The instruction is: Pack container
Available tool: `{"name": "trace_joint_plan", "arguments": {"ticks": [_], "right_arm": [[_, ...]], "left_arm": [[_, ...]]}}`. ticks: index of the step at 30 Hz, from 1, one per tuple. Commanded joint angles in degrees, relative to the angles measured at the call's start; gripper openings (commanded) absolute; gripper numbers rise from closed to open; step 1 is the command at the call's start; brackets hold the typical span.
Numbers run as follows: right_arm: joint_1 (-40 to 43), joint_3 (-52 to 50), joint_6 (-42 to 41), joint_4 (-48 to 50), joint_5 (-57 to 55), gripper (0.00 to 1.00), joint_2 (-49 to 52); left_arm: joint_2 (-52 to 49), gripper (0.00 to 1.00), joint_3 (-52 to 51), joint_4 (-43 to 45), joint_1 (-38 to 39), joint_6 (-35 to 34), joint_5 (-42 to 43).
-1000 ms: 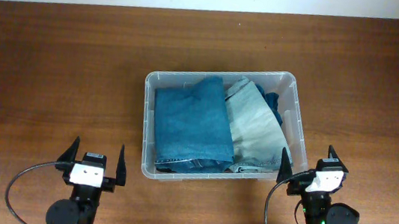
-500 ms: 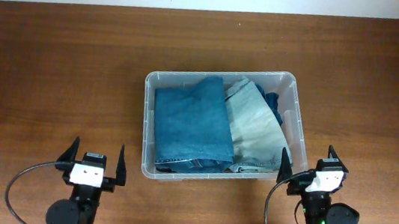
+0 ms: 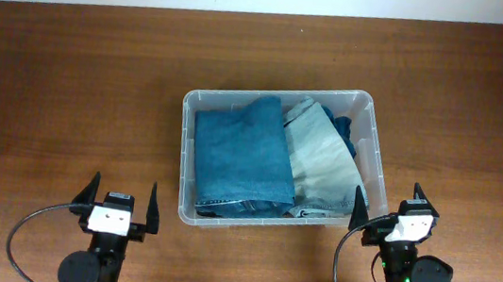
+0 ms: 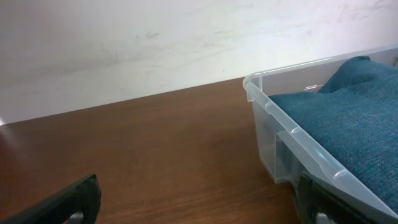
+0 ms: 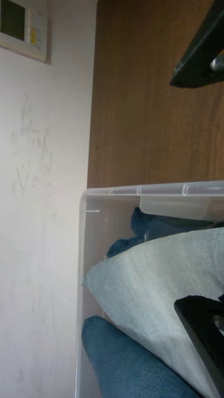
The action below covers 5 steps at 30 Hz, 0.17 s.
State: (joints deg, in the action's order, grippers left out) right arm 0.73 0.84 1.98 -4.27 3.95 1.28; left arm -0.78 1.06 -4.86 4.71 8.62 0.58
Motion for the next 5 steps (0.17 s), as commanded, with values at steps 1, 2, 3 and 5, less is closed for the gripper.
{"name": "trace_joint_plan", "arguments": {"ticks": [1, 2, 3, 5], "right_arm": [[0.04, -0.26, 0.17, -0.37, -0.09, 0.98, -0.37], [0.04, -0.26, 0.17, -0.37, -0.09, 0.98, -0.37], [0.04, -0.26, 0.17, -0.37, -0.09, 0.98, -0.37], [0.04, -0.26, 0.15, -0.37, -0.07, 0.99, -0.37]], "left_arm": [[0.48, 0.99, -0.57, 0.2, 0.17, 0.94, -0.59], [0.48, 0.99, -0.57, 0.2, 0.17, 0.94, -0.59], [0.48, 0.99, -0.57, 0.2, 0.17, 0.94, -0.59], [0.48, 0.99, -0.57, 0.2, 0.17, 0.94, -0.59]]}}
